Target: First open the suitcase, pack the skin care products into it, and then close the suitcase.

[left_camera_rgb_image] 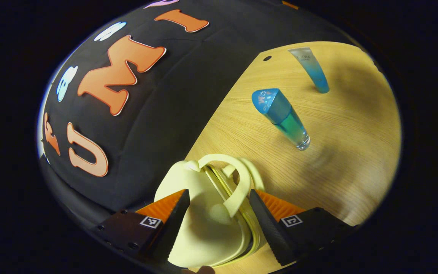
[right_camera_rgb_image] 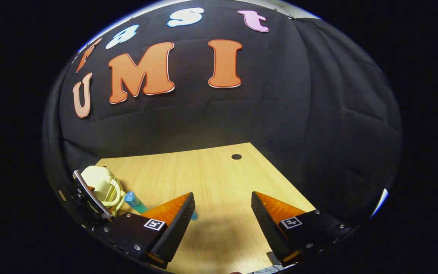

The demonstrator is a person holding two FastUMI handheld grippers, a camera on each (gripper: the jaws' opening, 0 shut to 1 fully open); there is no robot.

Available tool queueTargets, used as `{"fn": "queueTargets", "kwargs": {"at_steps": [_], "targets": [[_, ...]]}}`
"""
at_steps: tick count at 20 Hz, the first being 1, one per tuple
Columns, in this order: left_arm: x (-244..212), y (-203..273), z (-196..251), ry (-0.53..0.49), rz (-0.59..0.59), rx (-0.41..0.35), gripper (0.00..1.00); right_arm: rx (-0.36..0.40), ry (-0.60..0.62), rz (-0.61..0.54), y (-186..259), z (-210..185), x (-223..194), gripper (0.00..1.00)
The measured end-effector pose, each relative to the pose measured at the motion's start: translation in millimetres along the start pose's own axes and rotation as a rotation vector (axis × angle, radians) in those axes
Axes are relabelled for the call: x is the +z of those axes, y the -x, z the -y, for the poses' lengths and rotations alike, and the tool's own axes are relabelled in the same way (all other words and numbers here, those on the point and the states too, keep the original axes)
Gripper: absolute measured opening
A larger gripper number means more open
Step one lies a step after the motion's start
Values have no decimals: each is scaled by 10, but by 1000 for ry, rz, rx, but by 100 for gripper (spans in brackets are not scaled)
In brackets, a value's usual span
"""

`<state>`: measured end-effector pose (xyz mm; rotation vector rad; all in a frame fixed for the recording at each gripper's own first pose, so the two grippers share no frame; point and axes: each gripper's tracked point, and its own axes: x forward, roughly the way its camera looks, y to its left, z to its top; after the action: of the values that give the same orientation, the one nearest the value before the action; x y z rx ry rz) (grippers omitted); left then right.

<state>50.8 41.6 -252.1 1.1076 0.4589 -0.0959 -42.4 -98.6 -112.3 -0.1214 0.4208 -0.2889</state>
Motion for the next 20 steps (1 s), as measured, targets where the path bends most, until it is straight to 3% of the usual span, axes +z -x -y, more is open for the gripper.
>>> {"fn": "queueTargets", "kwargs": {"at_steps": [4, 6, 7, 8, 9, 10, 13, 20], "targets": [[50, -110, 130, -25, -18, -42, 92, -12, -17, -15, -40, 27, -19, 95], [10, -170, 229, -27, -45, -69, 53, -5, -10, -15, -50, -10, -1, 94], [42, -167, 265, -48, -52, -95, 49, -1, -4, -14, -50, -31, 0, 95], [114, -123, 231, -84, -32, -102, 25, 7, 3, -12, -34, -67, 8, 95], [179, -114, 204, -94, -13, -92, 12, 15, 7, -12, -28, -98, 8, 95], [169, -84, 195, -92, -16, -91, 7, 25, 9, -12, -14, -127, 4, 95], [140, -70, 158, 11, -47, -129, 6, 55, 14, -8, 0, -232, 22, 95], [153, -6, -110, 415, -61, -275, 6, 126, -6, 42, -59, -542, 292, 95]]}}
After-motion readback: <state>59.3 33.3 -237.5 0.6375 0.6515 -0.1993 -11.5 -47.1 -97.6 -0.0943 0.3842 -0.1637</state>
